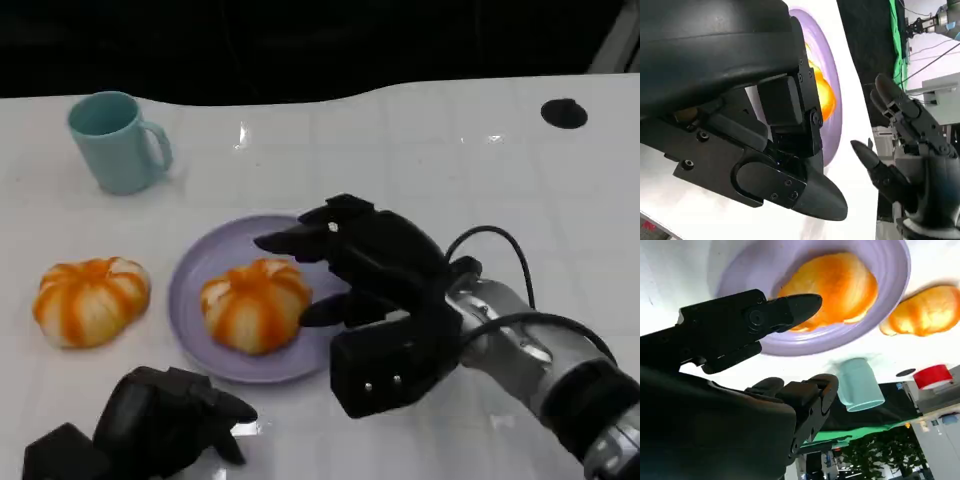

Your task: Grasp the bread from the table and place it into the plate.

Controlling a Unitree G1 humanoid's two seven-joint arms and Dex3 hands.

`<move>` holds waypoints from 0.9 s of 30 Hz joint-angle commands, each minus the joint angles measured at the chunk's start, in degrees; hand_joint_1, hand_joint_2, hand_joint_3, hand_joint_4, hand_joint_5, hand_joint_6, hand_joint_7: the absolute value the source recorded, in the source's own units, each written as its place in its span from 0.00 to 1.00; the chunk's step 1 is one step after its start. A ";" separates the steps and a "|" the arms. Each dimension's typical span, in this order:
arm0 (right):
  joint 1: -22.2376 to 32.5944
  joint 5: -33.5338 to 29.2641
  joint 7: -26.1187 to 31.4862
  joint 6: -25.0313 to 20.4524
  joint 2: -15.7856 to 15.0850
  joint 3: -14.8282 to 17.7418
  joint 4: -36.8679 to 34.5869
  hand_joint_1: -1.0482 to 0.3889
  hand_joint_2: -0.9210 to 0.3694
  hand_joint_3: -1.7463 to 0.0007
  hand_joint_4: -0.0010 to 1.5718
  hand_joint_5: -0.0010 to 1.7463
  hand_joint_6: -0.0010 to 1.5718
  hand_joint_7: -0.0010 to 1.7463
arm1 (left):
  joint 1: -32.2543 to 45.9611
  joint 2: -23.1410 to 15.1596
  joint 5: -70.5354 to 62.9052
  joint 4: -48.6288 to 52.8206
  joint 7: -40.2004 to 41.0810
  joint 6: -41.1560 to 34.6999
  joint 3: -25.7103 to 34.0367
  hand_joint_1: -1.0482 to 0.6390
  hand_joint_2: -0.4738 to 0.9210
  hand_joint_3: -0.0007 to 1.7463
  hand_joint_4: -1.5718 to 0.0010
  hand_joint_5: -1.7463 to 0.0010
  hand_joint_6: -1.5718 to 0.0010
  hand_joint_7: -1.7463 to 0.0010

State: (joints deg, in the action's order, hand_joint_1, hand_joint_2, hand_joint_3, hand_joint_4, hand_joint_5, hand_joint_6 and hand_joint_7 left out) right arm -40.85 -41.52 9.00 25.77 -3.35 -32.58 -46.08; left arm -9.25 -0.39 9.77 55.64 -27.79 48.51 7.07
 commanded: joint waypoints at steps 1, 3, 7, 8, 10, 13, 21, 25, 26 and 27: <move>2.84 2.21 -0.33 2.32 -2.88 1.61 4.41 0.30 0.00 0.94 0.01 0.35 0.26 0.01 | 0.66 -0.64 -0.05 0.03 0.59 -1.30 0.26 0.00 1.00 0.03 0.15 0.45 0.00 0.86; 4.33 3.68 -0.34 3.85 -3.61 2.51 5.99 0.30 0.00 0.94 0.01 0.36 0.27 0.01 | 0.64 -0.72 -0.38 -0.05 0.97 -1.31 0.18 0.00 1.00 0.03 0.15 0.45 0.00 0.86; 7.64 6.82 -1.07 6.99 -5.29 4.54 9.14 0.33 0.00 0.94 0.05 0.38 0.28 0.01 | 0.35 -0.74 -0.51 0.10 1.21 -1.30 0.10 0.00 1.00 0.04 0.14 0.45 0.00 0.86; 8.48 7.54 -1.49 7.56 -5.69 4.98 9.89 0.33 0.00 0.93 0.06 0.39 0.28 0.01 | 0.32 -0.70 -0.39 0.12 1.14 -1.33 0.12 0.00 1.00 0.03 0.14 0.45 0.00 0.86; 10.16 9.45 -2.38 8.92 -6.22 5.97 11.09 0.33 0.00 0.93 0.08 0.40 0.29 0.02 | 0.29 -0.66 -0.18 0.07 0.93 -1.40 0.16 0.00 1.00 0.03 0.14 0.45 0.00 0.86; 13.05 14.11 -4.06 11.82 -6.32 8.04 12.35 0.35 0.00 0.95 0.13 0.40 0.32 0.03 | 0.35 -0.70 -0.41 -0.08 1.11 -1.38 0.06 0.00 1.00 0.04 0.14 0.45 0.00 0.86; 21.10 27.83 -8.84 19.71 -4.97 13.75 14.24 0.46 0.05 0.92 0.38 0.66 0.51 0.25 | 0.54 -0.64 -0.57 -0.62 1.24 -1.69 -0.20 0.00 1.00 0.04 0.14 0.46 0.00 0.86; 23.93 35.14 -13.36 22.24 -3.97 15.72 14.65 0.51 0.40 0.37 0.41 0.85 0.43 0.59 | 0.61 -0.65 -0.60 -0.82 1.32 -1.52 -0.28 0.00 1.00 0.04 0.14 0.46 0.00 0.86; 24.60 37.21 -14.76 22.25 -3.63 16.15 14.96 0.52 0.46 0.29 0.43 0.90 0.44 0.64 | 0.64 -0.62 -0.58 -0.87 1.33 -1.46 -0.28 0.00 1.00 0.04 0.14 0.46 0.00 0.86; 25.39 39.78 -16.63 22.06 -3.30 16.57 15.42 0.53 0.49 0.26 0.44 0.92 0.45 0.66 | 0.70 -0.59 -0.58 -0.96 1.36 -1.49 -0.30 0.00 1.00 0.04 0.14 0.46 0.00 0.86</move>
State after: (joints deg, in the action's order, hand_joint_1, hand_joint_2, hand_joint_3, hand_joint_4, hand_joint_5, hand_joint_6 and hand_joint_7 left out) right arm -17.37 -7.25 -4.30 47.28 -7.08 -17.71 -32.06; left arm -9.36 -0.36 9.53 55.22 -26.89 47.61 6.78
